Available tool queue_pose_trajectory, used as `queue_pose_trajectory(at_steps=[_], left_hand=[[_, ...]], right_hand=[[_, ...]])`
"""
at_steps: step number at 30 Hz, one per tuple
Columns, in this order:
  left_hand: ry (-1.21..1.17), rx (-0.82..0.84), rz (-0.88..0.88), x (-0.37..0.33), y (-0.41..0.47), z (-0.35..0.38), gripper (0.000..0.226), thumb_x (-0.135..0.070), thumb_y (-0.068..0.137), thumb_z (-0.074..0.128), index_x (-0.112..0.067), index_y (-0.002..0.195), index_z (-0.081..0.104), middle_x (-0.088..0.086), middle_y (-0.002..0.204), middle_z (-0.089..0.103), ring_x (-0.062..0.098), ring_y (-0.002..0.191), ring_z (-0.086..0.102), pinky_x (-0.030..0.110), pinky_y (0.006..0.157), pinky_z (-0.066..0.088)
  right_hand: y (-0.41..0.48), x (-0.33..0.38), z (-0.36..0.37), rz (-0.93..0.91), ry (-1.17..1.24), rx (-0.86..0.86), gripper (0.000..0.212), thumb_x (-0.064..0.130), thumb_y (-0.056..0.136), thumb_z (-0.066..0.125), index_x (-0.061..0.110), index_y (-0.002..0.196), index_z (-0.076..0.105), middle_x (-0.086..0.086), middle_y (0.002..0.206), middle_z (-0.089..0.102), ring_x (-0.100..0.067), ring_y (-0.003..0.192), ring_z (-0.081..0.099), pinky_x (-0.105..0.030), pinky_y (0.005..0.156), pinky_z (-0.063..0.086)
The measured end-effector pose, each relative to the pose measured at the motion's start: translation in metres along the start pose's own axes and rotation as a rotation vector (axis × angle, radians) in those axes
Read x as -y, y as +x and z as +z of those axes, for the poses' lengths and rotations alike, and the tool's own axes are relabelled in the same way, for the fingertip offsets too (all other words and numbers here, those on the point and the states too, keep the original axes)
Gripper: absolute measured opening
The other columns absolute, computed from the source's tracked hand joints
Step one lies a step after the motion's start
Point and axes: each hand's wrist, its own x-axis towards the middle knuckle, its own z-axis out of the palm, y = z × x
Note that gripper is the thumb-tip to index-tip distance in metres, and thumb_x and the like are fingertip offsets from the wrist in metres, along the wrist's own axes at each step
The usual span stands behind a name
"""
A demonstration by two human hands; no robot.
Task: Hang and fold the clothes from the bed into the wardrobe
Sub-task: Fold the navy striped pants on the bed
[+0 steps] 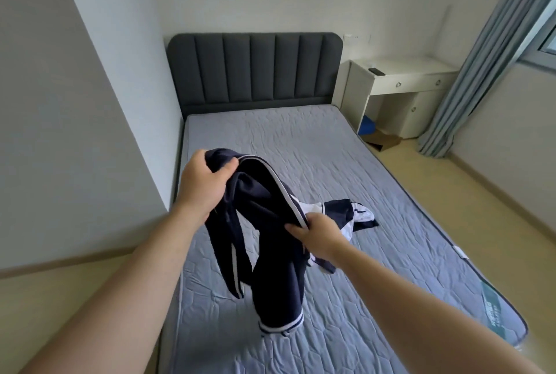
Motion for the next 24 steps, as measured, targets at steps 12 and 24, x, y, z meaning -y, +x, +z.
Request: queue_pose_trajectory(at_steps=[12,24], left_hand=[[0.397,0.044,0.111,0.039,-0.002,0.000,0.048,-0.016,0.083,0.070,-0.016,0.129,0.057,0.008,0.131,0.054,0.022,0.120,0.054,0.031,0.097,0.041],[-0.020,1.029,-0.055,0.015,-0.059,0.036,0.074,0.002,0.071,0.081,-0.020,0.132,0.046,-0.002,0.112,0.066,0.002,0.099,0.066,0.022,0.083,0.055]], right_hand=[[0.007,0.073,-0.065,-0.001,0.512,-0.083,0.043,0.035,0.097,0.059,-0.008,0.100,0.063,-0.027,0.089,0.070,-0.027,0.075,0.063,-0.053,0.080,0.056],[0.020,0.096,-0.082,0.238,1.094,-0.134,0.019,0.016,0.096,0.063,-0.002,0.090,0.060,-0.014,0.084,0.065,-0.023,0.064,0.068,-0.032,0.059,0.056]])
